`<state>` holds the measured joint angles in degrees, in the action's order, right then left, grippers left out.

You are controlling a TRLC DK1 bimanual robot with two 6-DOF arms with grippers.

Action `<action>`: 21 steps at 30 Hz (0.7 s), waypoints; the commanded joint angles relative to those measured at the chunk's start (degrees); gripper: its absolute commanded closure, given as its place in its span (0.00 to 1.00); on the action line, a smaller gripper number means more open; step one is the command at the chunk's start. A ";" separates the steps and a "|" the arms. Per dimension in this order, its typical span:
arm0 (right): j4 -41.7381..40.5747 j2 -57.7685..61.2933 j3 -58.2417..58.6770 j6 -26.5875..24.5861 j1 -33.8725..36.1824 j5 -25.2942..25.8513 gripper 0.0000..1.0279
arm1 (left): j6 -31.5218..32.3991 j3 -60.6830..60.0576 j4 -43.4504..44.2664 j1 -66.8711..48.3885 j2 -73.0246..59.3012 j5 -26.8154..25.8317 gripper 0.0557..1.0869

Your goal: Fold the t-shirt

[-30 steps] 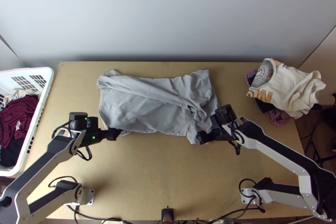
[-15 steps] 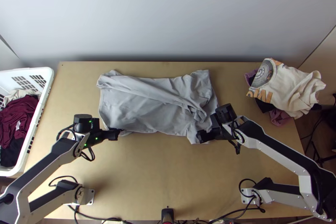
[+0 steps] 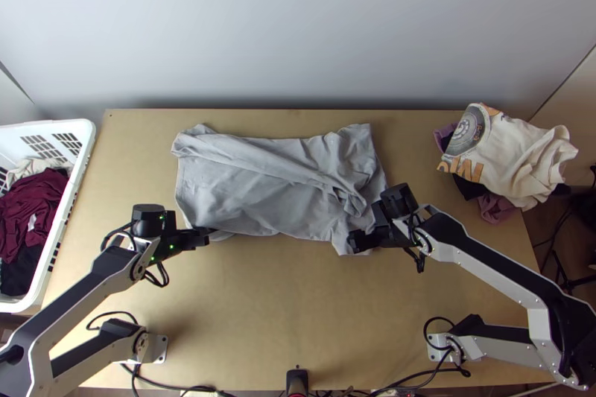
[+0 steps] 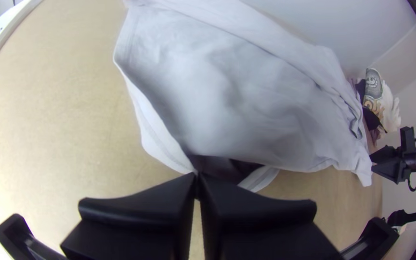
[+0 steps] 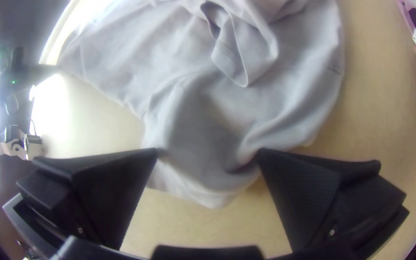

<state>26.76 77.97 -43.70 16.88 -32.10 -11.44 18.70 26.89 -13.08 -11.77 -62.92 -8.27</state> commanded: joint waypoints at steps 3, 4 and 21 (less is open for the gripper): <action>-0.13 0.78 0.20 -0.10 0.10 0.63 0.16 | 0.37 0.00 -0.45 0.78 0.95 0.10 0.96; -0.13 0.78 0.28 -0.10 0.19 0.63 0.16 | 0.37 -0.09 -0.45 0.78 0.95 0.01 0.96; 1.98 -3.36 2.48 0.78 0.46 0.54 0.15 | 0.11 -0.44 -1.07 1.75 2.18 -0.08 0.96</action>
<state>27.66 77.60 -42.57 17.37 -31.86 -10.94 19.11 26.79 -13.72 -10.37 -61.80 -8.32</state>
